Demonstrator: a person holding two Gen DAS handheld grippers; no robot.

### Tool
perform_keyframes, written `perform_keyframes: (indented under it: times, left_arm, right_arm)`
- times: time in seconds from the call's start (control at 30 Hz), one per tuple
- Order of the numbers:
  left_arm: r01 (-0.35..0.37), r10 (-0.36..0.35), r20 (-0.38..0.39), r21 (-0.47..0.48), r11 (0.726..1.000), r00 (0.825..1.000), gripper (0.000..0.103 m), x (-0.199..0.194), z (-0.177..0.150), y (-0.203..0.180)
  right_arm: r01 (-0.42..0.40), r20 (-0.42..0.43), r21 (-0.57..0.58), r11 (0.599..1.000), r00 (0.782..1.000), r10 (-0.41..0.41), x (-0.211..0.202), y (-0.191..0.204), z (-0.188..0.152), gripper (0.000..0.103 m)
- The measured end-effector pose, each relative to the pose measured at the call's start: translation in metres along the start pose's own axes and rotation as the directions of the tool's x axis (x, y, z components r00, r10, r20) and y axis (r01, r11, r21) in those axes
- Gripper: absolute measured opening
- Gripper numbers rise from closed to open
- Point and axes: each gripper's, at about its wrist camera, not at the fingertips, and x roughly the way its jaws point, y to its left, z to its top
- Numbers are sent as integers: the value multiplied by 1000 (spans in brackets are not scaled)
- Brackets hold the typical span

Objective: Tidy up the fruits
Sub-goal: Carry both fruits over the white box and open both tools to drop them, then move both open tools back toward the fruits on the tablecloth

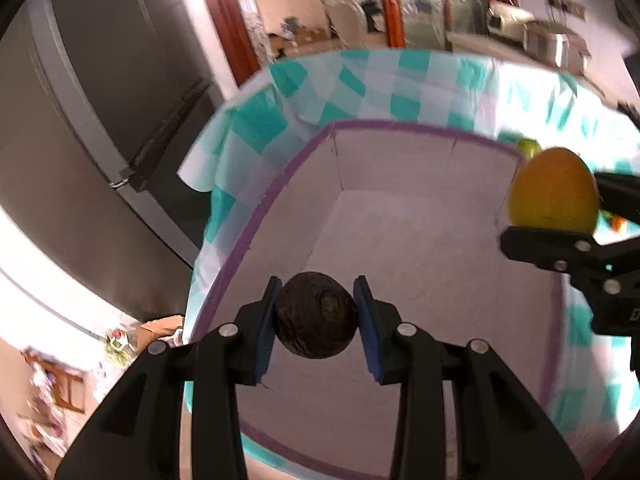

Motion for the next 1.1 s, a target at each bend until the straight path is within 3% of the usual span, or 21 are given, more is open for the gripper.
perform_keyframes:
  times: [0.13,0.33,0.43,0.5,0.63,0.7,0.77,0.97,1.03,1.1]
  left_arm:
    - [53,-47,-81,74,996,996,37,30,-3,2]
    - [131,-94,-200,185,974,975,38,68,-11,1]
    - [160,-112,-240,190,969,964,38,82,-12,3]
    - [180,-129,-250,195,964,960,38,86,-10,5]
    - [194,-131,-272,217,957,953,44,94,-4,3]
    - [204,-145,-273,205,957,951,62,93,-2,6]
    - [202,-147,-267,194,960,952,70,93,-2,10]
    - [152,-98,-271,185,971,957,73,90,-4,16]
    - [109,-63,-244,178,978,968,78,86,-7,9]
    - [30,-9,-157,131,991,988,85,70,-8,12]
  right_arm:
    - [55,-116,-72,996,991,-63,39,14,1,61]
    - [144,-272,-84,986,949,-162,86,15,-15,61]
    - [187,-301,-118,975,929,-215,96,16,-20,61]
    - [187,-293,-105,977,933,-210,95,16,-19,61]
    - [208,-322,-99,973,919,-229,98,13,-18,61]
    - [203,-310,-87,975,925,-220,95,12,-18,63]
    - [206,-304,-84,975,927,-221,93,12,-18,69]
    - [177,-246,-130,976,948,-204,76,20,-23,79]
    - [166,-197,-135,977,962,-191,60,20,-27,79]
    - [137,-98,-111,984,984,-148,29,17,-28,79]
